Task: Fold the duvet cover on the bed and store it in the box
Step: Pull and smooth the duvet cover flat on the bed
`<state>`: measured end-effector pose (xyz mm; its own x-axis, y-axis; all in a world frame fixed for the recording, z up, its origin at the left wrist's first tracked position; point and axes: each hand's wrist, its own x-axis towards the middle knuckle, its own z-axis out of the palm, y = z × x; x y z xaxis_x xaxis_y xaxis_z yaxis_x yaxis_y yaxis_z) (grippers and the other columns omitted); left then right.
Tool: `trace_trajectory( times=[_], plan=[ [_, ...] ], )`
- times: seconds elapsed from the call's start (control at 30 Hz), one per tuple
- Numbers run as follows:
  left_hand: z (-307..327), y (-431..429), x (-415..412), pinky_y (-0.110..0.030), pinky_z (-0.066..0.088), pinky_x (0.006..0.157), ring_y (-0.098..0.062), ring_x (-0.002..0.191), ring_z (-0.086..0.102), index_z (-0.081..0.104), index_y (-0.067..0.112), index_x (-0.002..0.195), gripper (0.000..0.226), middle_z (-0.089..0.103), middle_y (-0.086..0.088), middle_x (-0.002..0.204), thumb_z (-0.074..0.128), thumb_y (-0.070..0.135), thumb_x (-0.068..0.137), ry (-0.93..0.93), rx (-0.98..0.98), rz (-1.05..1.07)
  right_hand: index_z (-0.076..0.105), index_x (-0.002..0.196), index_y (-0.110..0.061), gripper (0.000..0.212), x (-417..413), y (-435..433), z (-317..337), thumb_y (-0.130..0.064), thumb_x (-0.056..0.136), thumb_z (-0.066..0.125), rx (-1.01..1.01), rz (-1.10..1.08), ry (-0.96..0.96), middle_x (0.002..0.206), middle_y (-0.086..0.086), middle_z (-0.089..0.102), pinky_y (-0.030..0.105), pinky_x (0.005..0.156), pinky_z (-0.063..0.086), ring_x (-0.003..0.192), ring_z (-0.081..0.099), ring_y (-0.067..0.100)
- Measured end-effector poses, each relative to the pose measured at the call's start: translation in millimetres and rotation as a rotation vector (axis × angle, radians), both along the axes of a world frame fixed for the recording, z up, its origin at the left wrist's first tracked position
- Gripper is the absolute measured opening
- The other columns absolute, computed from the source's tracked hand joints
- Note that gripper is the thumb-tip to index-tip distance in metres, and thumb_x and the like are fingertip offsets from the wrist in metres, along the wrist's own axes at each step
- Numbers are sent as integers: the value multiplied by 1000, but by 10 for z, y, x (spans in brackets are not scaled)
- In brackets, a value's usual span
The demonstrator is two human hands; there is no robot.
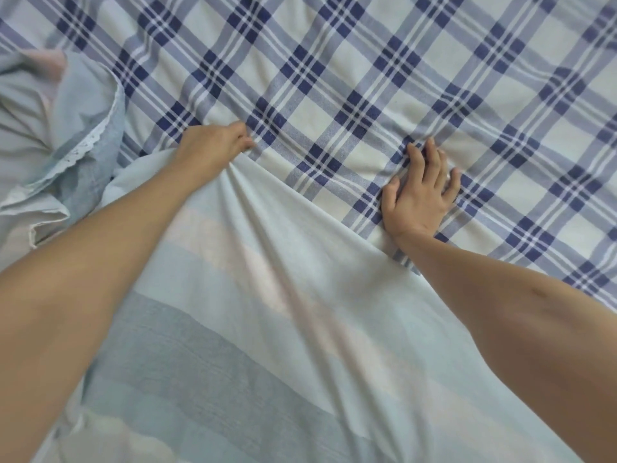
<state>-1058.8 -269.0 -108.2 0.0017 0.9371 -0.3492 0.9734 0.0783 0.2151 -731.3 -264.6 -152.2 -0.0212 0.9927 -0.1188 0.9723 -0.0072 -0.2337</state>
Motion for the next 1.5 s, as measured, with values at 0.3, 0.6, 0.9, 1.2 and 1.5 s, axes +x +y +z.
trace_trajectory(
  times=[0.3, 0.6, 0.9, 1.2, 1.5],
  plan=[
    [119, -423, 178, -39, 20, 100, -25, 103, 52, 60, 12, 96, 26, 61, -3, 93, 59, 37, 89, 11, -46, -263, 35, 143, -23, 56, 17, -28, 19, -37, 89, 32, -22, 2, -2, 156, 0, 23, 46, 117, 4, 144, 19, 19],
    [-177, -350, 503, -39, 18, 90, -25, 106, 46, 65, 22, 101, 19, 64, 1, 105, 53, 35, 92, 98, 207, 94, 36, 142, -23, 56, 0, -12, -25, -36, 88, 35, -3, 8, 15, 155, 1, 25, 45, 117, 3, 144, 20, 20],
    [103, -1871, 1516, -50, 23, 103, -31, 115, 40, 42, 7, 124, 43, 42, -18, 128, 50, 29, 88, 47, 430, 298, 37, 141, -27, 54, 1, -15, -35, -39, 89, 32, 20, 11, 107, 155, -3, 27, 44, 118, 2, 144, 20, 17],
    [-366, -3735, 1966, -68, 0, 106, -23, 146, -6, 5, 38, 150, 87, -4, 10, 159, 38, 65, 74, 130, 143, -108, 38, 137, -12, 57, 227, -1056, 449, -29, 83, 48, 123, 474, 384, 144, 11, 37, 48, 118, 7, 141, 24, 27],
    [-220, -4206, 613, -74, -2, 102, -31, 145, 5, 15, 23, 151, 69, 10, -3, 159, 42, 50, 94, 217, -70, 719, 41, 142, -38, 60, -54, -2319, -49, -60, 87, 45, 46, 2109, -158, 150, -9, 38, 70, 107, 10, 141, 30, 26]
  ],
)
